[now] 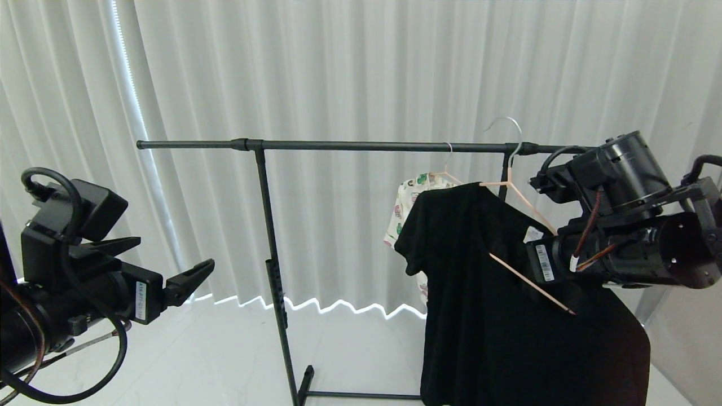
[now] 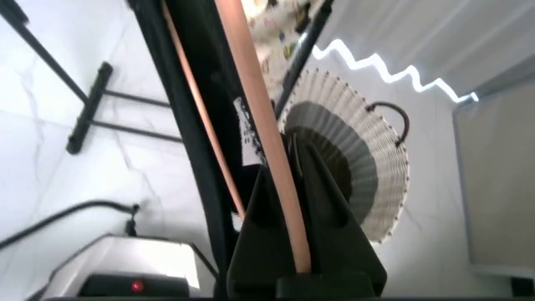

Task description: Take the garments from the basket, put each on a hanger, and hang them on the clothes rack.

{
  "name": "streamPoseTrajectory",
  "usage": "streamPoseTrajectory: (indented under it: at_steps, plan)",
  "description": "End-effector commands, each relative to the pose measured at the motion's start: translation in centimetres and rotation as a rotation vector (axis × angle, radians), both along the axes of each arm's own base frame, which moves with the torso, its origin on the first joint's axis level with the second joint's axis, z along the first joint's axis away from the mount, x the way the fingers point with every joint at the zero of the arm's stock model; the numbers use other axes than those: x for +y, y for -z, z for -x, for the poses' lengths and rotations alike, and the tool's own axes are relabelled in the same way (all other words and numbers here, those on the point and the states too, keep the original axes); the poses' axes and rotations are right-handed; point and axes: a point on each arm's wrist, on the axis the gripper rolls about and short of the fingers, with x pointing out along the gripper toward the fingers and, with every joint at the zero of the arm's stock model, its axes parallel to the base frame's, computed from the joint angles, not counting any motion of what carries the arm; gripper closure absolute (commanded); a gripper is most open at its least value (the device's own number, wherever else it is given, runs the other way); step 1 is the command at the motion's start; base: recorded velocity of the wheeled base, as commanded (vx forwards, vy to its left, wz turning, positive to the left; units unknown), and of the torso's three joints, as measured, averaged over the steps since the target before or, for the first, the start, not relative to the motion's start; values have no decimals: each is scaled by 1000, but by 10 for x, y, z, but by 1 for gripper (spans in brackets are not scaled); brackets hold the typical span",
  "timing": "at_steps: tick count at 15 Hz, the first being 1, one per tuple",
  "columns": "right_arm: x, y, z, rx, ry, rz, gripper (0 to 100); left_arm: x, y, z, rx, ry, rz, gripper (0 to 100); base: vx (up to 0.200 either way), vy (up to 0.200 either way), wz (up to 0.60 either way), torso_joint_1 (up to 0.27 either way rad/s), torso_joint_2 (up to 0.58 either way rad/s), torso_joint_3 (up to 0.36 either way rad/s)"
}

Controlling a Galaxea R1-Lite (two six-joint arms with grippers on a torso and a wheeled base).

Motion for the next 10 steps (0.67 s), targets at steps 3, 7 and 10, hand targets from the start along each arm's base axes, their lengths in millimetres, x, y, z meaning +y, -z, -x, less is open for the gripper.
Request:
streamPoseTrajectory:
  at_steps: [3,7,10]
  plan:
    - [13,-4,-4,-12,-28,-8,100,0,3,3,7,1,-1,0,200,0,0,-2,1,2]
    - [23,-5,-2,-17,-60,-14,100,-1,2,4,4,7,-1,0,200,0,0,7,4,6]
    - [36,-6,-3,-21,-88,-22,100,-1,2,4,1,8,-1,0,200,0,0,1,-1,2]
